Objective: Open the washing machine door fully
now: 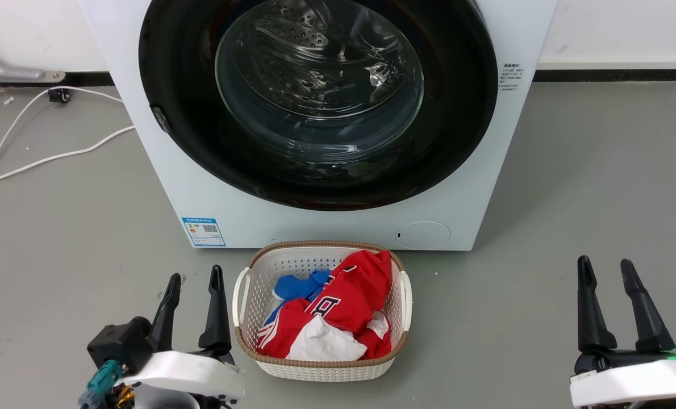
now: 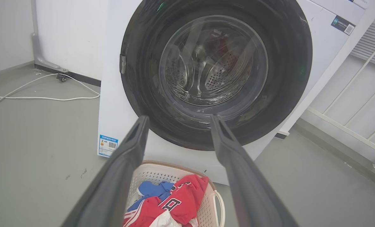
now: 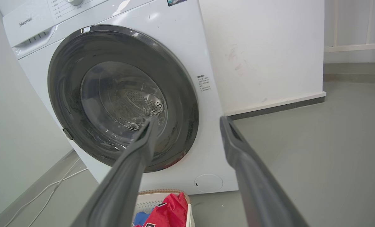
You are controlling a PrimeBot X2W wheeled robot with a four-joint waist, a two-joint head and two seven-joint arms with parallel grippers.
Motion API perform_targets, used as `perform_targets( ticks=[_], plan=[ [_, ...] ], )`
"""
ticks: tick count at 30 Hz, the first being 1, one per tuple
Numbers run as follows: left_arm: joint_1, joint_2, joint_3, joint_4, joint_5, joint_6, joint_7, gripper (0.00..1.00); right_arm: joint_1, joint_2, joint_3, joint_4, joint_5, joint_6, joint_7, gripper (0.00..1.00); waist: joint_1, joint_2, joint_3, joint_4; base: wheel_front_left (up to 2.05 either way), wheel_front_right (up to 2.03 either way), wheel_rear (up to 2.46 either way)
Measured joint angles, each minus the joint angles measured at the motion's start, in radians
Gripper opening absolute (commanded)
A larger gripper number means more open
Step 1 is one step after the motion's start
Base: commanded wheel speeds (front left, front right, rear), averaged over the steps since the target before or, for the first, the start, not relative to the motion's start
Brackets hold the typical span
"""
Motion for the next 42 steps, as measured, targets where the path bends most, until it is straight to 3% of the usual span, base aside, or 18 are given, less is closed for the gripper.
perform_targets(
  ticks=[22,42],
  plan=[
    [0.018,-0.009,-0.005,0.003,0.189,-0.021,-0.052,1.0,0.036,0.0,0.003,-0.038,-0.148,0.0,-0.051,1.0,0.0,0.0,0.004,0.001,0.0,0.0,0.0],
    [0.031,-0.01,-0.016,0.017,0.295,-0.009,-0.088,1.0,0.06,0.0,0.003,-0.037,-0.256,0.002,-0.087,1.0,0.0,0.0,0.003,0.002,0.0,0.0,0.0]
  ],
)
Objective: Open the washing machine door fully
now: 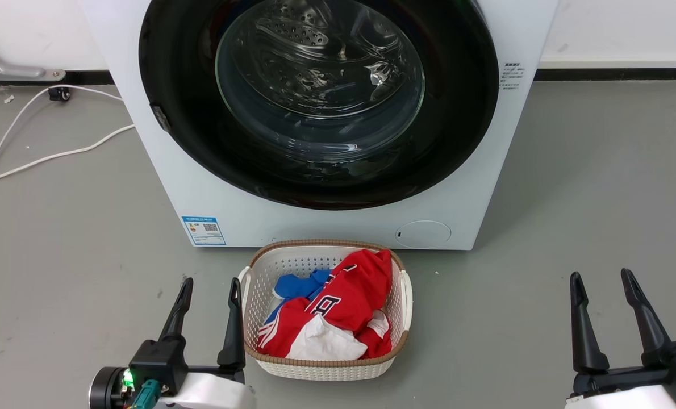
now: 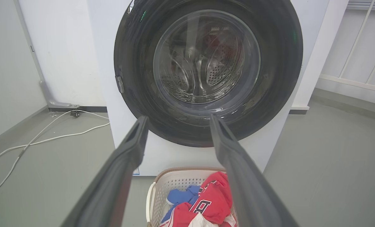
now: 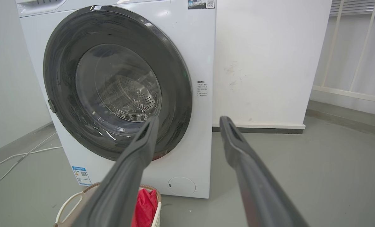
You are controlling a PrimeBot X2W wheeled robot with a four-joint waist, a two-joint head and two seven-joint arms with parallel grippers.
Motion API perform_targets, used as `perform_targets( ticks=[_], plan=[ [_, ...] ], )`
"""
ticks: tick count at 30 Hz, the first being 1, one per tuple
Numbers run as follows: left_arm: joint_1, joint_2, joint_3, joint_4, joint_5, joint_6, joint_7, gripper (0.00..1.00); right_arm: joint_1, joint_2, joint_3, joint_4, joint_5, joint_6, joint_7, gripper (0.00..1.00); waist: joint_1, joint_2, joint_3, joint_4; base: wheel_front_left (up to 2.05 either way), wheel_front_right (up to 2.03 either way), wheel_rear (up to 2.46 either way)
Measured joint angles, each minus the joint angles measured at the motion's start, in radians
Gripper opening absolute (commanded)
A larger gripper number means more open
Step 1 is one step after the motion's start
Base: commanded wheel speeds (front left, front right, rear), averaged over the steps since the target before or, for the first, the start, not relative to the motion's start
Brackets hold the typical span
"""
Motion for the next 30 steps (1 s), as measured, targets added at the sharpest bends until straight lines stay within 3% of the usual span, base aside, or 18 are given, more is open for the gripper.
perform_targets(
  ticks=[25,26,27,30],
  plan=[
    [0.003,0.0,0.002,0.027,-0.021,0.011,-0.004,1.0,0.008,0.0,0.0,0.024,0.04,0.0,-0.005,1.0,0.0,0.0,-0.003,0.0,0.0,0.0,0.0],
    [0.003,0.0,0.001,0.028,-0.021,0.013,-0.004,1.0,0.007,0.0,-0.001,0.022,0.046,0.0,-0.005,0.45,0.0,0.0,-0.003,0.0,0.0,0.0,0.0],
    [0.003,0.0,0.001,0.029,-0.021,0.013,-0.004,1.0,0.006,0.0,-0.003,0.021,0.058,0.0,-0.005,0.01,0.0,0.0,-0.003,0.0,0.0,0.0,0.0],
    [0.003,0.0,0.001,0.032,-0.021,0.013,-0.004,1.0,0.005,0.0,0.003,0.018,0.062,0.0,-0.005,0.0,0.0,0.0,-0.005,0.001,0.0,0.0,0.0]
  ],
)
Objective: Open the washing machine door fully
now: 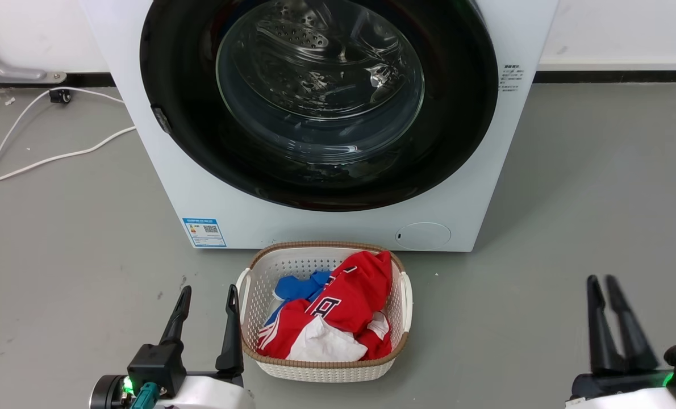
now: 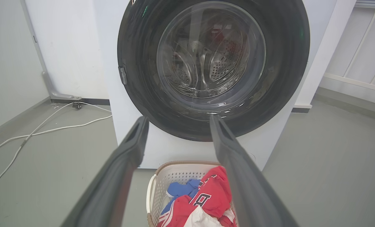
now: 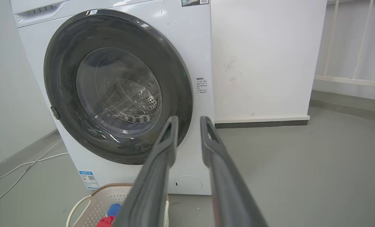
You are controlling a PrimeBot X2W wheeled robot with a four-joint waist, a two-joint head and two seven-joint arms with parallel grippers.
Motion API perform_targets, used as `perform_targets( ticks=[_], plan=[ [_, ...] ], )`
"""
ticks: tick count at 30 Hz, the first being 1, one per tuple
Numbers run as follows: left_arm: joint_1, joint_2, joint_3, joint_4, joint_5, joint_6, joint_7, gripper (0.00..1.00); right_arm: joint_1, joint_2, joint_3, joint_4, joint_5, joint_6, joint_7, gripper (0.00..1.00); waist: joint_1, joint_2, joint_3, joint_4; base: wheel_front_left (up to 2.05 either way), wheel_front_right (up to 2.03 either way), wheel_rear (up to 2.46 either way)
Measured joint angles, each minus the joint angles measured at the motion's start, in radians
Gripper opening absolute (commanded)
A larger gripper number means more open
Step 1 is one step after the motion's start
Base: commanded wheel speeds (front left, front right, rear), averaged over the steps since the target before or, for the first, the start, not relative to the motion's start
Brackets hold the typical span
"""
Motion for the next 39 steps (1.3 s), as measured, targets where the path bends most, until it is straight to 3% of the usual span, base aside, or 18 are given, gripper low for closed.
perform_targets(
  ticks=[2,6,18,27,31,39],
  plan=[
    [0.0,0.0,0.0,0.001,0.0,0.003,0.0,1.0,0.0,0.0,0.001,-0.001,0.025,0.0,0.0,0.0,0.0,0.0,-0.001,0.0,0.0,0.0,0.0],
    [0.0,0.0,0.001,0.002,-0.001,0.004,0.0,1.0,-0.008,0.0,-0.022,0.005,0.189,0.0,0.0,0.0,0.0,0.0,-0.004,0.0,0.0,0.0,0.0],
    [0.002,0.0,0.004,0.002,-0.001,0.004,0.0,1.0,-0.021,0.001,-0.016,0.054,0.955,0.0,0.0,0.0,0.0,0.0,-0.007,-0.001,0.0,0.0,0.0],
    [0.005,0.0,0.01,0.0,0.002,-0.004,0.0,1.0,-0.003,-0.014,0.065,0.014,1.35,0.0,0.043,0.0,0.0,0.0,-0.008,-0.004,0.0,0.0,0.0],
    [0.006,0.0,0.013,-0.003,0.005,-0.005,0.0,1.0,0.009,-0.026,0.045,-0.018,1.457,0.0,0.101,0.0,0.0,0.0,-0.005,-0.006,0.0,0.0,0.0],
    [0.006,0.0,0.016,-0.006,0.012,-0.005,0.0,1.0,0.028,-0.035,0.023,-0.011,1.468,0.0,0.159,0.0,0.0,0.0,0.004,-0.004,0.0,0.0,0.0]
  ],
)
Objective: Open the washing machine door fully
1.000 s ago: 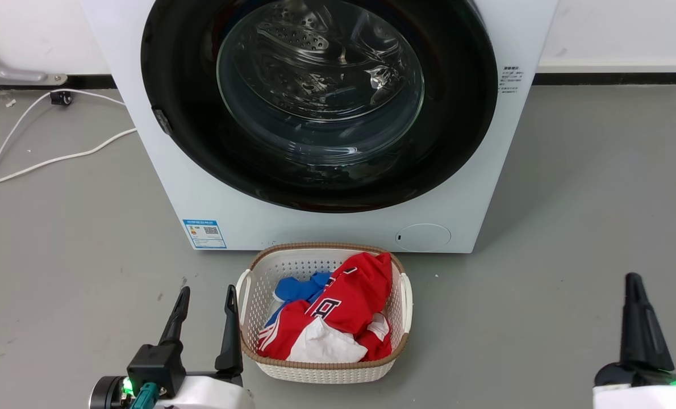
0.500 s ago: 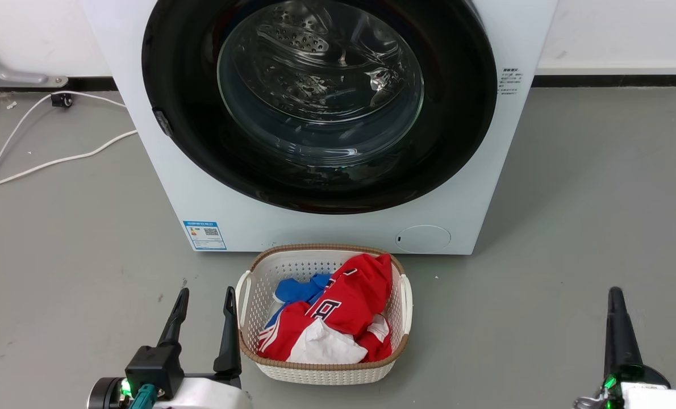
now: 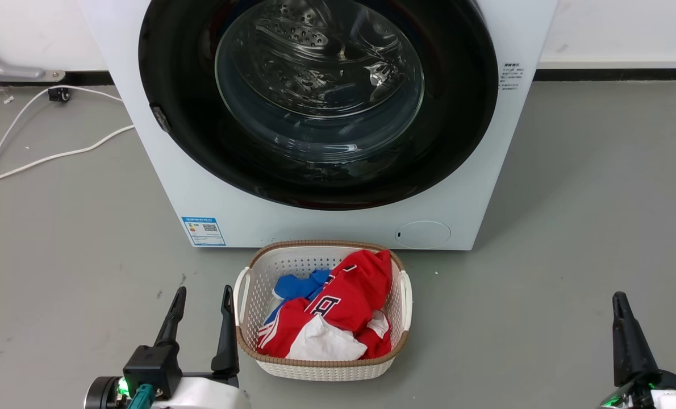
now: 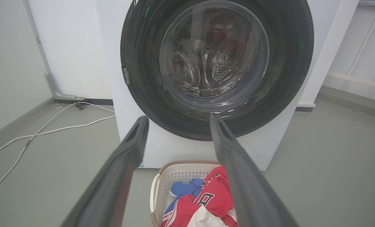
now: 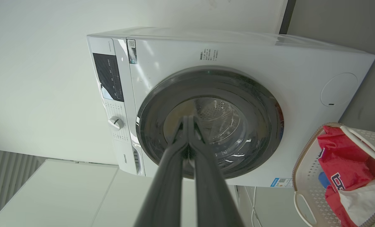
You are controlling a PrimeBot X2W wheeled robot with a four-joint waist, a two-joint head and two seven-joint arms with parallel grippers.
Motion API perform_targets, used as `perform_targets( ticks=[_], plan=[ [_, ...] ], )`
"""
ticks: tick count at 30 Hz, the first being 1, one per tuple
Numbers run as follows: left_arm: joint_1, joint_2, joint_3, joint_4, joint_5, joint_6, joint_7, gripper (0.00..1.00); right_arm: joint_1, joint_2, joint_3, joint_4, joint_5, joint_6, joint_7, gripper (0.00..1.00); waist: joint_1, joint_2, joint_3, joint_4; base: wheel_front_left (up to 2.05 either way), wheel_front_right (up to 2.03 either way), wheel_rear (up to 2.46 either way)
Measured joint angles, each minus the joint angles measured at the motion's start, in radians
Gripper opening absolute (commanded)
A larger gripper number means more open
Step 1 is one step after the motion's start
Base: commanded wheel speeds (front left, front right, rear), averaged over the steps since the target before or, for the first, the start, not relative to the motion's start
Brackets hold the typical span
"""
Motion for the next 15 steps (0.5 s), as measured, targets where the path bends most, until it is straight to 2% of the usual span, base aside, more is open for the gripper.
perform_targets(
  ticks=[9,15],
  plan=[
    [-0.005,0.0,0.001,-0.006,0.011,0.001,0.0,1.0,-0.005,0.007,-0.007,0.015,-0.02,0.0,0.008,0.0,0.0,0.0,0.019,0.006,0.0,0.0,0.0],
    [-0.032,0.0,0.001,-0.023,0.025,0.009,0.0,1.0,-0.101,-0.012,-0.089,0.069,0.016,0.0,0.013,0.0,0.0,0.0,0.057,0.015,0.0,0.0,0.0]
  ],
)
